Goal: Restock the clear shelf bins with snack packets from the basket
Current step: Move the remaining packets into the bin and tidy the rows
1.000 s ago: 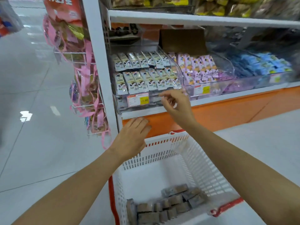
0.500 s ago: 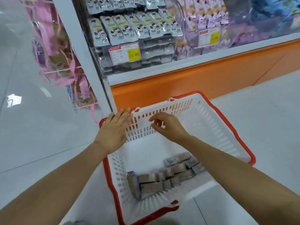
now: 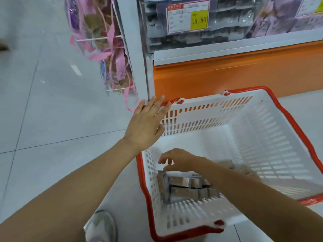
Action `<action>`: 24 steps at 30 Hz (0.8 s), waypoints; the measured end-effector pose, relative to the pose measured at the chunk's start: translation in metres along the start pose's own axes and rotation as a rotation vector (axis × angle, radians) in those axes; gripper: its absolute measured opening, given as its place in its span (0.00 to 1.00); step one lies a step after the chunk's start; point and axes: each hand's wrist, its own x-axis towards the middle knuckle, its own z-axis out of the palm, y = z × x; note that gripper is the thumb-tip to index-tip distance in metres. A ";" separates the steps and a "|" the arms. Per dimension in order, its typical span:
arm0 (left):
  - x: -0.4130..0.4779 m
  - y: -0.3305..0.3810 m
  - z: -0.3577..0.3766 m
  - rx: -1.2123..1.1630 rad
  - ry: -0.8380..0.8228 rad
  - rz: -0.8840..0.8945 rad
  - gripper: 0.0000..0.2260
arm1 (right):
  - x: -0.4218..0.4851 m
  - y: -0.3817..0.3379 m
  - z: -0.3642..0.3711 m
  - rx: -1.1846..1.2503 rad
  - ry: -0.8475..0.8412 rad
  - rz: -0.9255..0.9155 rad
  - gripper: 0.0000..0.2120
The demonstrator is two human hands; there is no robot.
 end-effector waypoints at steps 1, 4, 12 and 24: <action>0.000 0.001 0.000 0.011 0.002 -0.006 0.29 | 0.003 -0.002 0.008 -0.018 -0.050 0.000 0.15; 0.000 0.001 0.002 0.015 0.000 -0.012 0.29 | 0.009 -0.005 0.023 -0.010 -0.082 0.010 0.16; 0.001 0.000 0.003 0.029 -0.010 -0.008 0.29 | 0.004 0.000 0.024 0.128 -0.056 0.049 0.15; 0.007 0.009 -0.007 0.069 0.065 0.150 0.26 | -0.061 -0.003 -0.094 0.545 0.585 0.094 0.10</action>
